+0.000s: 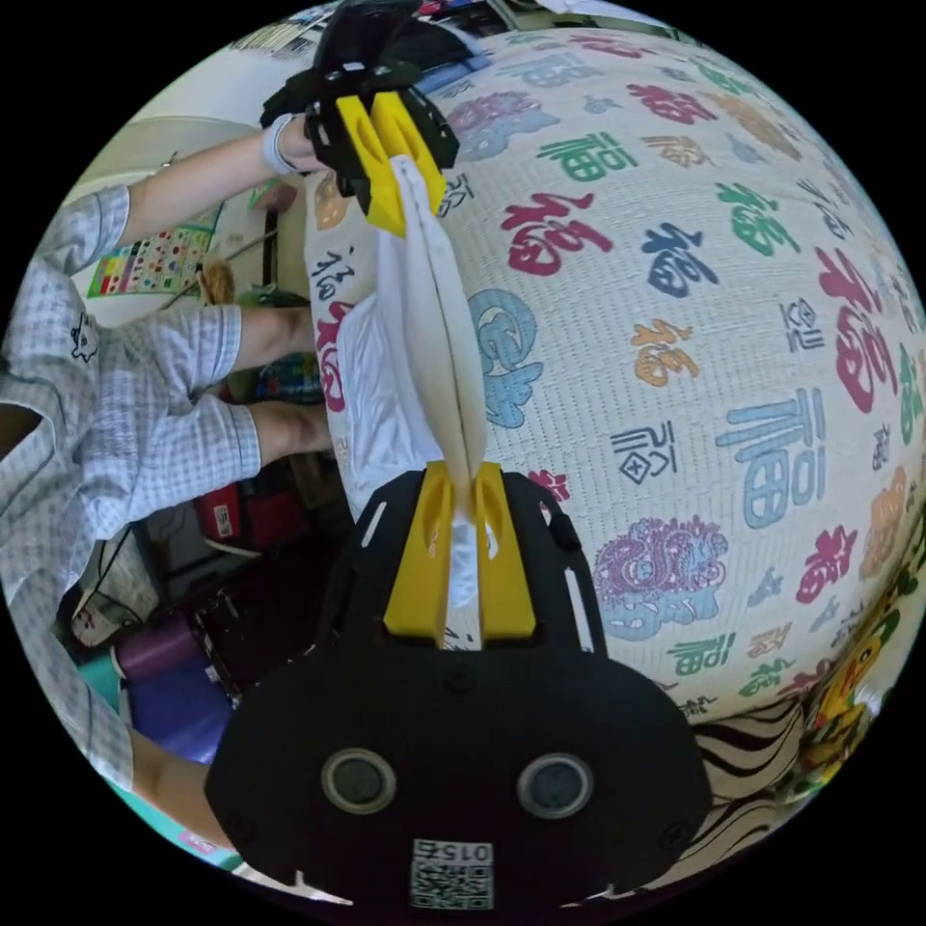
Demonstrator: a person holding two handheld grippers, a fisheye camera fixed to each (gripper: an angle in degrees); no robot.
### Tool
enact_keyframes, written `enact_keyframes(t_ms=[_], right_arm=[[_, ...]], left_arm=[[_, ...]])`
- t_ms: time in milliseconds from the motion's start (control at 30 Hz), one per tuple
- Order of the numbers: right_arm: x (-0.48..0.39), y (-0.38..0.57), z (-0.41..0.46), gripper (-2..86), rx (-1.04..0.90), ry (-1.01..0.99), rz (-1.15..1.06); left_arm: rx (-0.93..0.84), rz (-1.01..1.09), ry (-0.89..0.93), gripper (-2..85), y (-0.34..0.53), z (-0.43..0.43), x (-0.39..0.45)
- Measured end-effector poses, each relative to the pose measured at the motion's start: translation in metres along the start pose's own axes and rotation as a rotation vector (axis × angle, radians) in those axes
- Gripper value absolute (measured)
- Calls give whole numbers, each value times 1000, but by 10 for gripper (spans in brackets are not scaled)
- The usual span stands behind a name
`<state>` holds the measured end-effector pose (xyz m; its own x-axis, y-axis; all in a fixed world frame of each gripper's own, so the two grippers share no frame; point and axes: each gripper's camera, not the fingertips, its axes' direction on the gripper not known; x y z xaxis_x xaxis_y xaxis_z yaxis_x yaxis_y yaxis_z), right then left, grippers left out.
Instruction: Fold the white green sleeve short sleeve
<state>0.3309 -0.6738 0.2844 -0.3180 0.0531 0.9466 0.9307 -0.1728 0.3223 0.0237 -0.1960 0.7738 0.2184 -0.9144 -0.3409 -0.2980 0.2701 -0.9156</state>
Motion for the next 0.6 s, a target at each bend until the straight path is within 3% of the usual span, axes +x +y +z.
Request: enact_keyframes(t_ms=[200, 367, 600], right_arm=[[-26, 11, -44, 41, 85, 122, 120], [-99, 31, -61, 39, 171, 115, 119], [-138, 12, 35, 42, 123, -68, 190]], left_arm=[[65, 143, -10, 14, -26, -28, 36], [54, 285, 40, 12, -16, -42, 94], [-164, 52, 131, 11, 60, 6, 90]])
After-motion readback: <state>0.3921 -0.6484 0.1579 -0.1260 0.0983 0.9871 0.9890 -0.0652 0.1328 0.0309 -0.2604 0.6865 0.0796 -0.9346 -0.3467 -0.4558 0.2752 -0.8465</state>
